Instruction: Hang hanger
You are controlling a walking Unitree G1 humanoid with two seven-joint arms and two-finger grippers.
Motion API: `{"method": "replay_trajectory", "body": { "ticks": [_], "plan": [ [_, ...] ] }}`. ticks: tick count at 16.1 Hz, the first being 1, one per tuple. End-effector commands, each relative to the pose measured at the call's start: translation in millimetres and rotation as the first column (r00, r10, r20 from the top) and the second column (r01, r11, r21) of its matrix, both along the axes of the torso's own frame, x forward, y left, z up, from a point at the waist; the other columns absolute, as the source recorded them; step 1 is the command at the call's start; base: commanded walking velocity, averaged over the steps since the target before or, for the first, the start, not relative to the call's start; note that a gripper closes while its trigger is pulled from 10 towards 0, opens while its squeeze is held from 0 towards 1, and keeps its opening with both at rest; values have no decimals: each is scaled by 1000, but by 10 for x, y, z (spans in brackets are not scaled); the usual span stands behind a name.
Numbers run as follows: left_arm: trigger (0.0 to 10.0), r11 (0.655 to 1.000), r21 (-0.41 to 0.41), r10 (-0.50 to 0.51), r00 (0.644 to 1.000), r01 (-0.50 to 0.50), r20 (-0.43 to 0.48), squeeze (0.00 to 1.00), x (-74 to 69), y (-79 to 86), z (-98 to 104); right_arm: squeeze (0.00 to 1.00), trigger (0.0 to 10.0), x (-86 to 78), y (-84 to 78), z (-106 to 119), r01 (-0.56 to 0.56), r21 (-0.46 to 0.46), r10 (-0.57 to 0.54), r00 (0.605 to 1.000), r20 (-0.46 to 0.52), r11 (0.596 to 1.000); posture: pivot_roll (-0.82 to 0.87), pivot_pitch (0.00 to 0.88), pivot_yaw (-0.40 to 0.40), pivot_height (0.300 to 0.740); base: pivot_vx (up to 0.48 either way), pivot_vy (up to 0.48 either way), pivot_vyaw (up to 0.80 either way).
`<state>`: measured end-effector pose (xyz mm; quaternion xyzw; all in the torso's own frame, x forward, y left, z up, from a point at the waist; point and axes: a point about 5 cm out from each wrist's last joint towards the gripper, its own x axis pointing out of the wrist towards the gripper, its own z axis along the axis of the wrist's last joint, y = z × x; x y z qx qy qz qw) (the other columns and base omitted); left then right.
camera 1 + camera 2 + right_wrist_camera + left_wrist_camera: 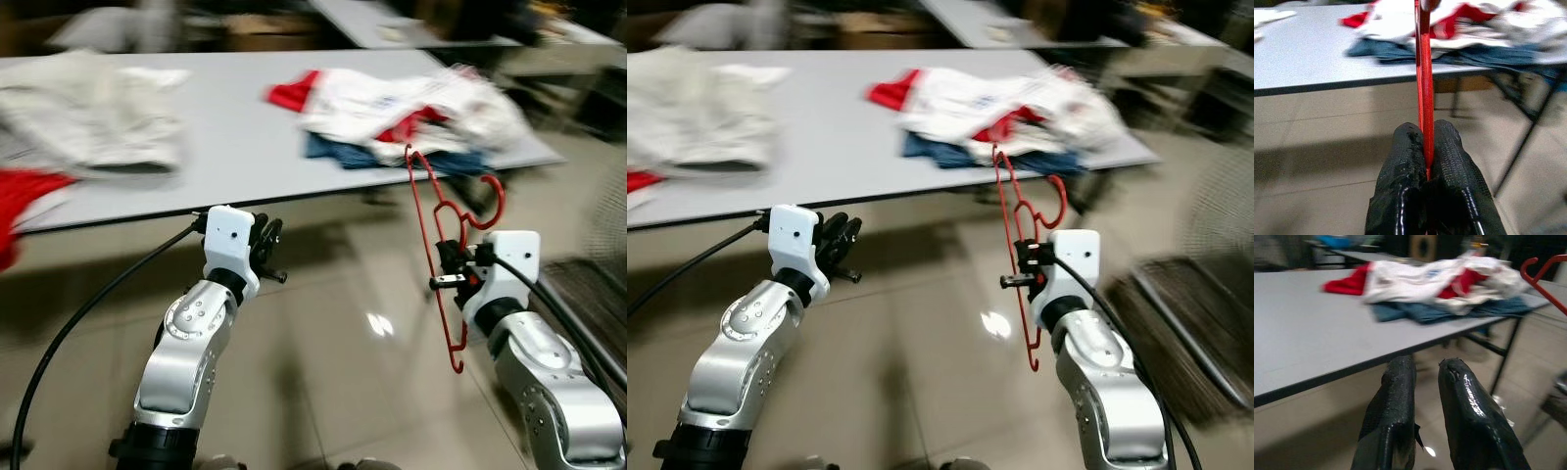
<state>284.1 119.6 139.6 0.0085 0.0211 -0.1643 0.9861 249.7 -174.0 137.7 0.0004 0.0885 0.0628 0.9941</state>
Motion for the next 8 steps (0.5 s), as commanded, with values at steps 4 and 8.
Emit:
{"method": "replay_trajectory", "body": {
  "ticks": [4, 8],
  "plan": [
    [10000, 1000, 5, -23, 1000, 23, 4, 0, 36, -58, 20, 0, 10000, -17, -107, 56, 73, -11, -72, 997, 30, 997, -117, 50, -47, 740, 0, 0, -789],
    [10000, 999, 3, -40, 999, 39, 7, 0, 34, -68, 31, 0, 10000, -32, -146, 72, 114, -41, -111, 992, 67, 993, -119, 51, -40, 740, 0, 0, -756]
  ]
}}
